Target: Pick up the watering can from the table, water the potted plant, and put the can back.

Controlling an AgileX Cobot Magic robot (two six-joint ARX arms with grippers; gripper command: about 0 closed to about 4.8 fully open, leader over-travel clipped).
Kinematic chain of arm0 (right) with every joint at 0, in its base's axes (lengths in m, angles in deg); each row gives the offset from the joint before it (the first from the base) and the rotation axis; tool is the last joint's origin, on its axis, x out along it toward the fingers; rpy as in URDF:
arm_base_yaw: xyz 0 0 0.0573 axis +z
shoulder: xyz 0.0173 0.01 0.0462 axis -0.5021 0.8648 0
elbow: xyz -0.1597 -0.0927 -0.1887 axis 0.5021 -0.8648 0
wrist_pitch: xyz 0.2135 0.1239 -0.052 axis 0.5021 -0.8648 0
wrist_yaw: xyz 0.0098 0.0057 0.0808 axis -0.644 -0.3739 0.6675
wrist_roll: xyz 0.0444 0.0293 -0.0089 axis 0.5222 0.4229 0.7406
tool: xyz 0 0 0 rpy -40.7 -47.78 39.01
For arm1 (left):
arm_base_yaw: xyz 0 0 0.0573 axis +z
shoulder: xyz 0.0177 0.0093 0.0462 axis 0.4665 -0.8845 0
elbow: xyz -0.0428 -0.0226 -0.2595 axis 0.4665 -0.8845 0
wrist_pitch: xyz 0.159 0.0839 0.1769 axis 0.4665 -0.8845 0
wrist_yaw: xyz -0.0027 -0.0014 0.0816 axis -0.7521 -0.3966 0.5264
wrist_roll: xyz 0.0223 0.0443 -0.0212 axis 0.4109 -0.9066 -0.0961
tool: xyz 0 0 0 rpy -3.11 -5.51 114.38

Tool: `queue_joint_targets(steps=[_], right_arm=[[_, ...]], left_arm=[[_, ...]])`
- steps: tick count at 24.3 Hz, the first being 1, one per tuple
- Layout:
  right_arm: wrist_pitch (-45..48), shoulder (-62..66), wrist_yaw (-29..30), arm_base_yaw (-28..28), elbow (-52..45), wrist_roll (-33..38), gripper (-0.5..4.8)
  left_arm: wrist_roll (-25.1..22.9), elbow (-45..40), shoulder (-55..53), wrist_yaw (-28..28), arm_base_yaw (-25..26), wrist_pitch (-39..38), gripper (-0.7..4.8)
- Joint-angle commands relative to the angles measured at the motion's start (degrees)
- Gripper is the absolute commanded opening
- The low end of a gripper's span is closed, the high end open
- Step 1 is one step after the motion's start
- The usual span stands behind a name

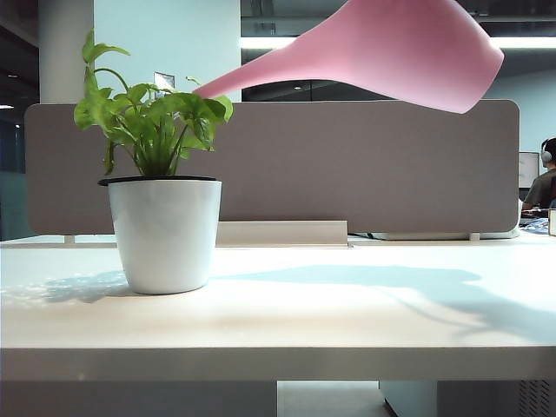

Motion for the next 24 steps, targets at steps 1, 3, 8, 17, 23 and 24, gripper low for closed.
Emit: queue_joint_targets(steps=[1,3,8,17,23,24], right_arm=[[4.04,-0.63,-0.28,0.09,0.79,-0.28,-0.07],[4.04,-0.63,-0.28,0.09,0.79,-0.28,-0.07],[3.13,0.59,-1.55,0.07,0.74,9.31,-0.07],[20.09,1.03,0.15,0.00,-19.12,33.31,-0.08],[48.76,-0.39,0.15,0.00,-39.60,49.64,-0.08],[53.35,-0.35,0.15,0.00,-42.84,51.01,-0.07]], left_arm=[[-0.04,0.15,0.02,-0.22,0.00,0.72,0.03],[-0.04,0.15,0.02,-0.22,0.00,0.72,0.03],[-0.04,0.15,0.02,-0.22,0.00,0.74,0.03],[-0.04,0.15,0.02,-0.22,0.00,0.70,0.03],[-0.04,0.15,0.02,-0.22,0.00,0.74,0.03],[-0.04,0.15,0.02,-0.22,0.00,0.74,0.03]])
